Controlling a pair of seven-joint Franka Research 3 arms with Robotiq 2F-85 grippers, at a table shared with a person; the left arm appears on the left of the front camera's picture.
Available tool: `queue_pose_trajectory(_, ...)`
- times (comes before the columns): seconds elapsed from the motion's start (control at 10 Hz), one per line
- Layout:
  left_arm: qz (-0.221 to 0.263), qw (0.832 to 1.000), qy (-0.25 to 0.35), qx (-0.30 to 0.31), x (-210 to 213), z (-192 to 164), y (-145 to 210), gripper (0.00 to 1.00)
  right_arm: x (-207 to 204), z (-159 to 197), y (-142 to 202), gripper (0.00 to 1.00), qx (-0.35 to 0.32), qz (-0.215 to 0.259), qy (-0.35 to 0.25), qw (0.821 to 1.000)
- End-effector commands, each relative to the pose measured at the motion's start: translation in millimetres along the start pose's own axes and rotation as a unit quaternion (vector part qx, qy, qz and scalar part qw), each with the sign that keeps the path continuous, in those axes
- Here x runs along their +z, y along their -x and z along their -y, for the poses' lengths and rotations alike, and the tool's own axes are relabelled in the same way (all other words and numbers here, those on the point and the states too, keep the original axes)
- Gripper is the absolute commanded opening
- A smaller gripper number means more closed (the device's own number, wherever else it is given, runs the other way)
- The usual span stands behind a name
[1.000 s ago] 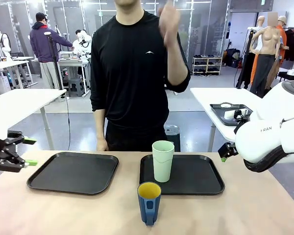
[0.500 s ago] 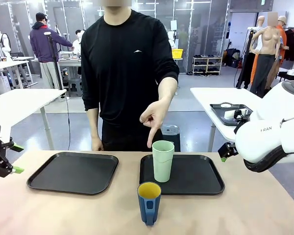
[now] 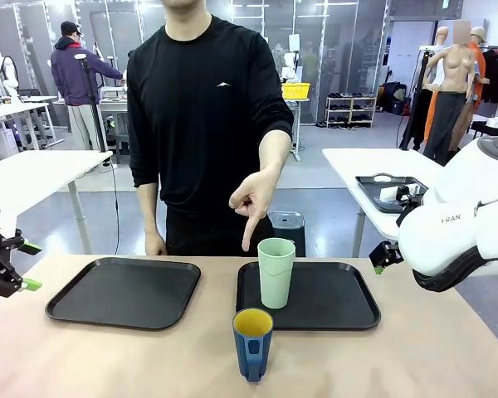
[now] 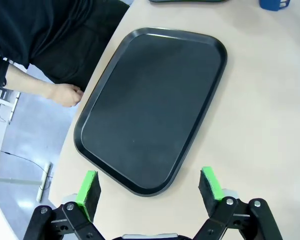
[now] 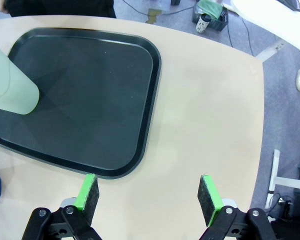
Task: Sort and store the cups by type.
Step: Pick up the Handle plastic cup and place it into the empty Flat Tray.
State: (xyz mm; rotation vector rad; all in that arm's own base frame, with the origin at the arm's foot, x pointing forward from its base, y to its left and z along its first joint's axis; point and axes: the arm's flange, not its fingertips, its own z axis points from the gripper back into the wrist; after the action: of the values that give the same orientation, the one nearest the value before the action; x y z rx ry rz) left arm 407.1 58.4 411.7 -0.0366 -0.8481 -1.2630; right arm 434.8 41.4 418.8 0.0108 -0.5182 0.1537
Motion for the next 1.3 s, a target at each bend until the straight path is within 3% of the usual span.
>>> queue_pose_trajectory(0.0, -0.001, 1.0, -0.014, -0.01, -2, 2, 3, 1.0, -1, 0, 1, 1.0, -0.001, 0.001, -0.001, 1.0)
queue_pose_trajectory(0.8, -0.001, 1.0, -0.014, -0.01, -2, 2, 3, 1.0, 0, 0, 0, 1.0, 0.0, 0.0, 0.0, 1.0)
queue_pose_trajectory(0.9, -0.001, 1.0, -0.014, -0.01, -2, 2, 3, 1.0, 3, 2, 2, 1.0, 0.083, -0.004, -0.021, 0.996)
queue_pose_trajectory(1.0, -0.001, 1.0, -0.014, -0.01, -2, 2, 3, 1.0, 8, 4, 6, 1.0, 0.167, -0.016, -0.005, 0.986)
queue_pose_trajectory(1.2, -0.001, 1.0, -0.014, -0.01, -2, 2, 3, 1.0, 14, 4, 15, 1.0, 0.331, -0.058, -0.032, 0.941)
